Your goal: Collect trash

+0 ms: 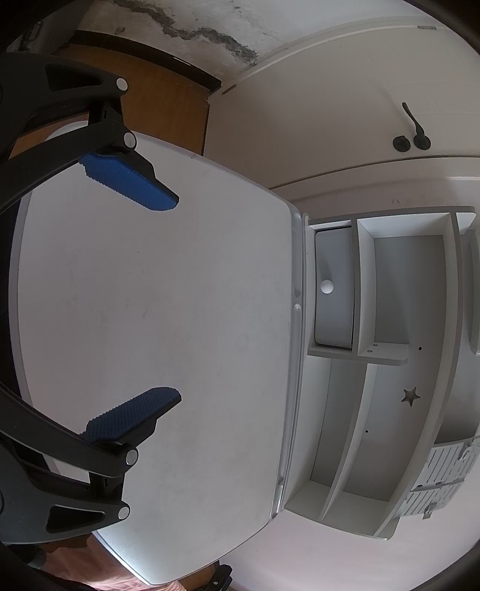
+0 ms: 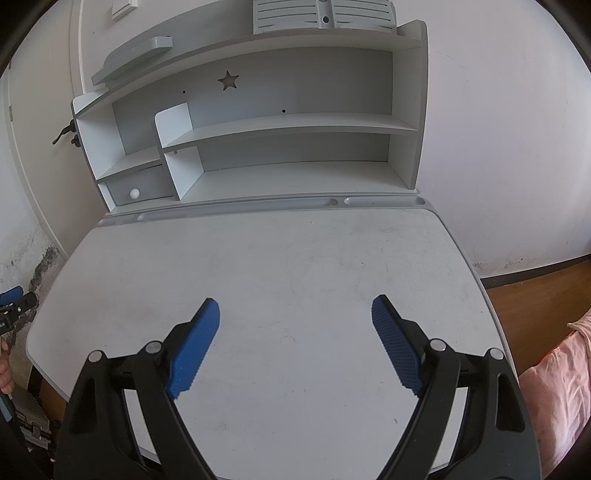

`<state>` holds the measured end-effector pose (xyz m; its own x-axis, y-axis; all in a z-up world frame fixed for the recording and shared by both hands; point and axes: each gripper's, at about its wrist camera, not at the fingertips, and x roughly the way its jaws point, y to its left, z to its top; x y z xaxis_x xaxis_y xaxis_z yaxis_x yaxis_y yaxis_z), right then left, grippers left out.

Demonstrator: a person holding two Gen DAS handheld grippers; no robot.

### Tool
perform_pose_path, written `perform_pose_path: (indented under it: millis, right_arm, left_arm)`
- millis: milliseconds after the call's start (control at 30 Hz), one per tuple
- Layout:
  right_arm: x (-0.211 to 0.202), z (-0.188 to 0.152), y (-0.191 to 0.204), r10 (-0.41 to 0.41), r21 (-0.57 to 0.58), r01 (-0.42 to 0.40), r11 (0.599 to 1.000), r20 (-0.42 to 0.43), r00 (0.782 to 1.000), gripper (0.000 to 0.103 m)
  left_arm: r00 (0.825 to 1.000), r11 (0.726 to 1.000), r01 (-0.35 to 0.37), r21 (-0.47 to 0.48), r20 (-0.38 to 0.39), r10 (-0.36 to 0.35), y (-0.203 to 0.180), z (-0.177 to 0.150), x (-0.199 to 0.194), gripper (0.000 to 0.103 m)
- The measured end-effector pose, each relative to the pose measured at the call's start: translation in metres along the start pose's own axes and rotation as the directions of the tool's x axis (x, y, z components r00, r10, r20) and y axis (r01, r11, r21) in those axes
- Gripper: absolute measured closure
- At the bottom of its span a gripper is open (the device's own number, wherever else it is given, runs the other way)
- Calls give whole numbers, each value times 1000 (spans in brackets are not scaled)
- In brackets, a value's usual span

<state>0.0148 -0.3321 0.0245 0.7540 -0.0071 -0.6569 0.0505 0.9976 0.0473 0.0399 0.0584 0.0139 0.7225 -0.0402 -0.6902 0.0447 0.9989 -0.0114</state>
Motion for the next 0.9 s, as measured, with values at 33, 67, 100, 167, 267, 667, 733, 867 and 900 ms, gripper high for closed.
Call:
perform_pose_path:
  millis: [33, 67, 100, 167, 267, 667, 733, 867, 900]
  right_arm:
    - [0, 0, 0, 1, 0, -1, 1000, -1, 1000, 21]
    - [0, 0, 0, -1, -1, 1, 1000, 0, 1000, 21]
    - [0, 0, 0, 0, -1, 0, 1000, 0, 1000, 21]
    - [0, 0, 0, 0, -1, 0, 1000, 1, 1000, 21]
    - [0, 0, 0, 0, -2, 0, 1000, 0, 1000, 21]
    - [0, -2, -3, 1, -5, -1, 1000, -1, 1000, 21]
    - [0, -2, -3, 0, -3, 0, 1000, -1, 1000, 21]
    - [0, -2, -3, -1, -3, 1, 1000, -1, 1000, 21]
    - [0, -2, -3, 0, -3, 0, 1000, -1, 1000, 21]
  left_arm:
    - [1000, 1000, -1, 1, 1, 1, 0, 0, 0, 10]
    - [1000, 1000, -2, 0, -1, 2, 0, 0, 0, 10]
    - [1000, 1000, -1, 0, -1, 1, 0, 0, 0, 10]
    - [1000, 1000, -4, 0, -2, 4, 0, 0, 0, 10]
    - [1000, 1000, -2, 2, -2, 2, 0, 0, 0, 10]
    - [1000, 1000, -5, 0, -4, 5, -1, -2, 0, 10]
    - [1000, 1000, -3, 1, -5, 3, -2, -2, 0, 10]
    - [1000, 1000, -2, 5, -7, 2, -2, -3, 2, 10]
    - [1000, 1000, -3, 5, -8, 3, -2, -3, 2, 10]
